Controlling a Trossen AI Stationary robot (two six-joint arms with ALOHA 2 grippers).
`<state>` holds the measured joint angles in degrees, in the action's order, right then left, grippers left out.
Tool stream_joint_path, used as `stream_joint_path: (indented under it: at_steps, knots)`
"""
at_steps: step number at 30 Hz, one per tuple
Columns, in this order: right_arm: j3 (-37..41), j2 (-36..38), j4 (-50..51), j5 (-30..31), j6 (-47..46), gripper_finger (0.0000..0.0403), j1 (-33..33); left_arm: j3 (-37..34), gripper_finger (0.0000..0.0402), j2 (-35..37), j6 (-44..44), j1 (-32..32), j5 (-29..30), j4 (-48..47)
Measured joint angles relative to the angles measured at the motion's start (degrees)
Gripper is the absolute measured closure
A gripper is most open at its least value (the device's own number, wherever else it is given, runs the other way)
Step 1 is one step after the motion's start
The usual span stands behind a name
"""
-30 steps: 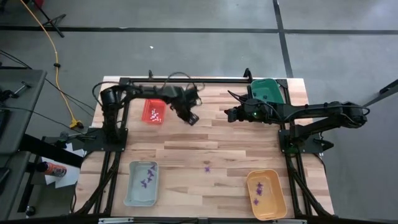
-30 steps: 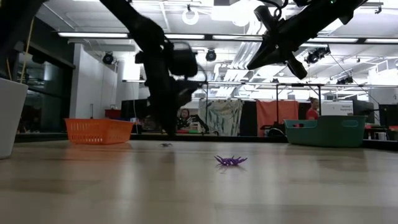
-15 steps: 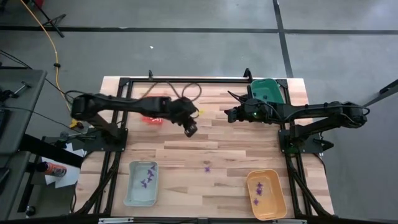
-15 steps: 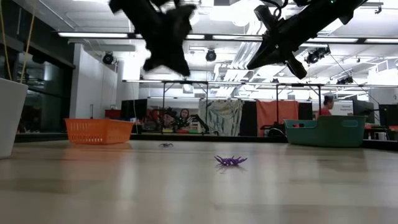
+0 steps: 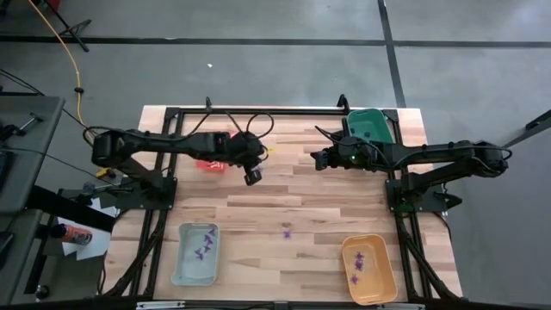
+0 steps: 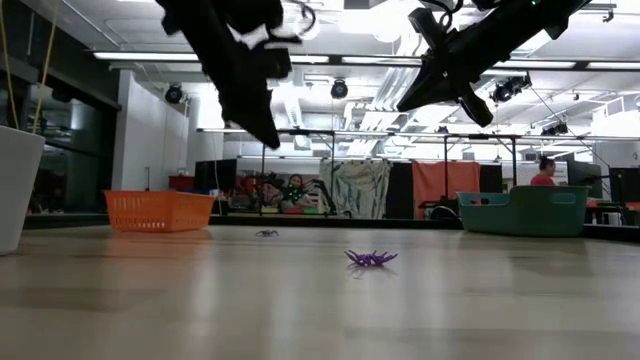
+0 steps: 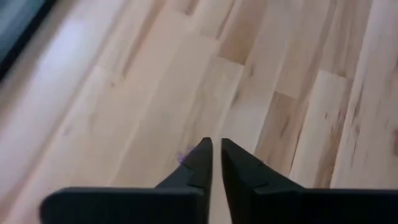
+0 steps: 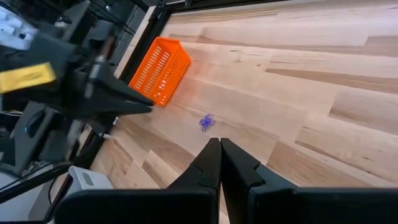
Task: Sort Halloween decoration
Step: Put the violet spider toy into the yellow bin
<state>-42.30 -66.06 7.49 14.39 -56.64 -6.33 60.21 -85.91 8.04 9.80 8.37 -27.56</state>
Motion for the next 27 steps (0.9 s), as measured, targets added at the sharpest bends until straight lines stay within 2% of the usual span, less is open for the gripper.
stream_joint_path:
  at_steps: [4,9,14,19,27]
  knots:
    - [0.0,0.0,0.0,0.0,-0.3,0.0402,0.0,0.0,0.0336,-2.7,-0.5,2.8,-5.6,0.9]
    - [0.0,0.0,-0.1,0.0,-0.8,0.0402,0.0,0.1,0.0262,-6.3,-1.2,5.0,-6.8,1.1]
    - [0.0,0.0,0.0,0.0,-1.5,0.0402,0.0,0.0,0.0206,-10.6,-0.5,7.2,-11.9,0.9]
    - [0.0,0.0,0.0,0.2,-1.4,0.0402,0.0,0.0,0.0189,-15.4,0.0,8.1,-12.2,1.2]
    - [0.0,0.0,0.0,0.6,-1.3,0.0402,-0.1,0.3,0.0195,-20.6,-0.3,8.2,-9.7,2.4]
